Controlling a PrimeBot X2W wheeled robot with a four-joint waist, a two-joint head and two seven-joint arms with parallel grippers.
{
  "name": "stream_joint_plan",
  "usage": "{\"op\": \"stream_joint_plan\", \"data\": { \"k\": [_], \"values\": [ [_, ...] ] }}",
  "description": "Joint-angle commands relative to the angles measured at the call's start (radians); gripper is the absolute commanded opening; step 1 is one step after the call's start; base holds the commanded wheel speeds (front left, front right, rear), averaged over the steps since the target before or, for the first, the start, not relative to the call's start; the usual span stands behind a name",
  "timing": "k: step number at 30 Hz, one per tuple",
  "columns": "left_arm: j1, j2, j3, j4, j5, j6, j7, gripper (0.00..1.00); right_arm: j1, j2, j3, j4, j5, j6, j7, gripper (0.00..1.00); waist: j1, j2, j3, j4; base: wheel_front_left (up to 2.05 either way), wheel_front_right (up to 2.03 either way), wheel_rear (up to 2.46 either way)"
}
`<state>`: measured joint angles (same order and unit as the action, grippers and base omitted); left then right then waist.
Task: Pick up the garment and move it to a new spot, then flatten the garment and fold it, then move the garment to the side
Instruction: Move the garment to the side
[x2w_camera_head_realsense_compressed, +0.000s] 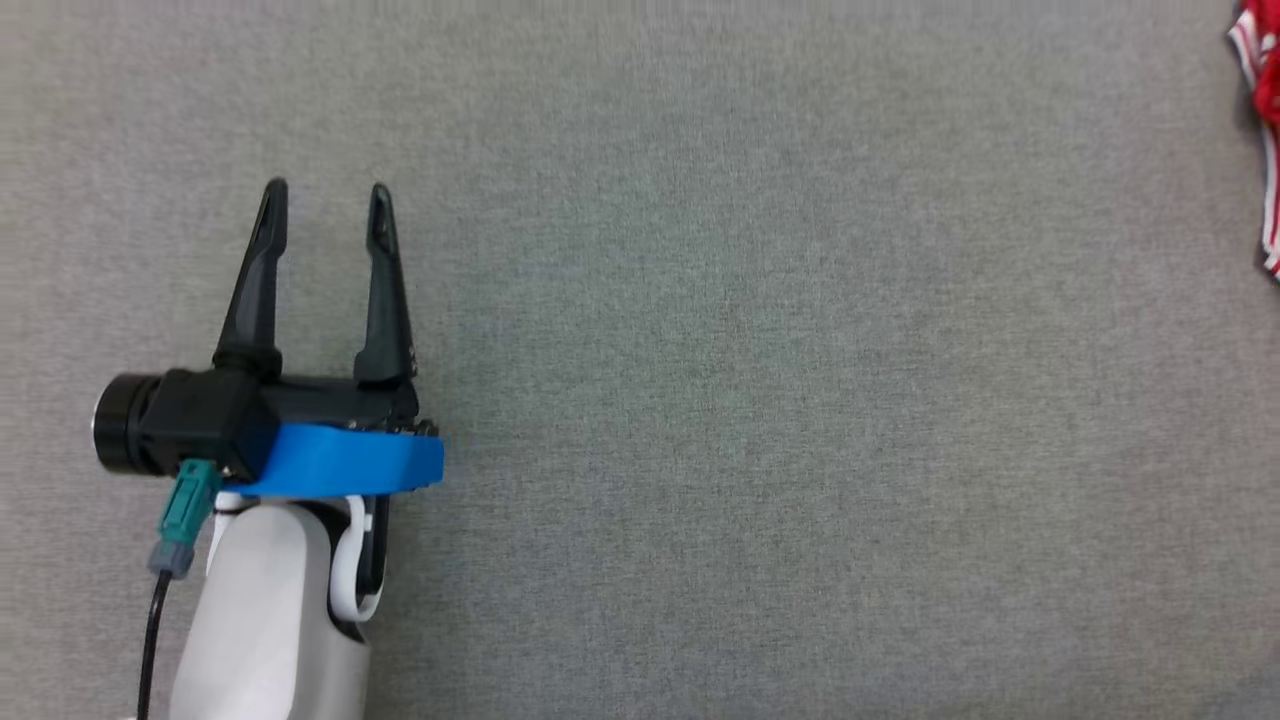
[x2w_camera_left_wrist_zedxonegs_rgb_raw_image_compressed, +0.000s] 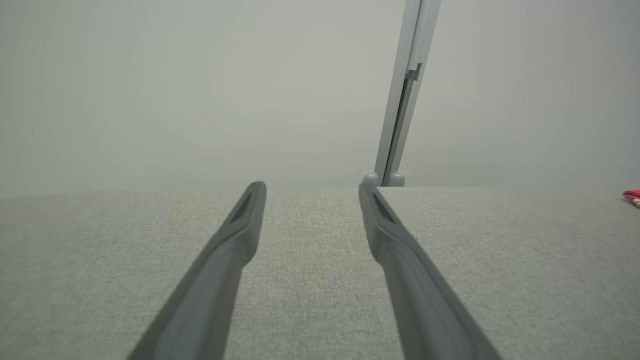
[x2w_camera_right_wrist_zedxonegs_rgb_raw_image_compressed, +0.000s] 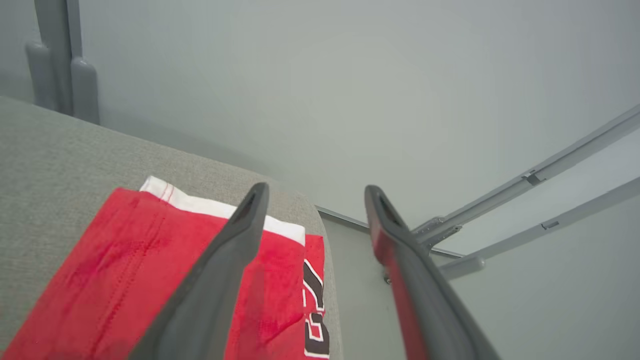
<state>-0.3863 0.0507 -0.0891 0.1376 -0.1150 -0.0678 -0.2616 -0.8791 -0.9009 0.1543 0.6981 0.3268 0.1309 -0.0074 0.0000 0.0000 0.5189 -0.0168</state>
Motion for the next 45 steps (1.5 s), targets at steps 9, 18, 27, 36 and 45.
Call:
{"op": "stream_joint_plan", "data": {
  "k": [9, 18, 27, 36, 45],
  "values": [
    [0.134, 0.003, 0.053, 0.016, -0.022, -0.001, -0.005, 1.00, 0.068, 0.224, 0.013, -0.056, 0.016, 0.000, -0.167, 1.00, 0.0000, 0.0000, -0.194, -0.008, 0.00, 0.00, 0.00],
    [0.224, 0.006, 0.082, 0.029, -0.032, -0.001, -0.005, 1.00, 0.234, 0.460, 0.017, -0.160, -0.019, 0.000, -0.210, 1.00, 0.0000, 0.0000, -0.312, -0.008, 0.00, 0.00, 0.00],
    [0.283, 0.003, 0.081, 0.053, -0.050, 0.005, -0.005, 1.00, 0.460, 0.611, -0.048, -0.311, -0.053, 0.000, -0.197, 1.00, 0.0000, 0.0000, -0.393, -0.001, 0.00, 0.00, 0.00],
    [0.318, 0.002, 0.084, 0.057, -0.059, 0.010, -0.005, 1.00, 0.655, 0.699, -0.139, -0.478, -0.088, 0.000, -0.143, 1.00, 0.0000, 0.0000, -0.428, 0.001, 0.00, 0.00, 0.00],
    [0.326, 0.005, 0.103, 0.050, -0.060, 0.026, -0.005, 1.00, 0.785, 0.783, -0.192, -0.612, -0.133, 0.000, -0.098, 1.00, 0.0000, 0.0000, -0.436, 0.002, 0.00, 0.00, 0.00]
  ]
}}
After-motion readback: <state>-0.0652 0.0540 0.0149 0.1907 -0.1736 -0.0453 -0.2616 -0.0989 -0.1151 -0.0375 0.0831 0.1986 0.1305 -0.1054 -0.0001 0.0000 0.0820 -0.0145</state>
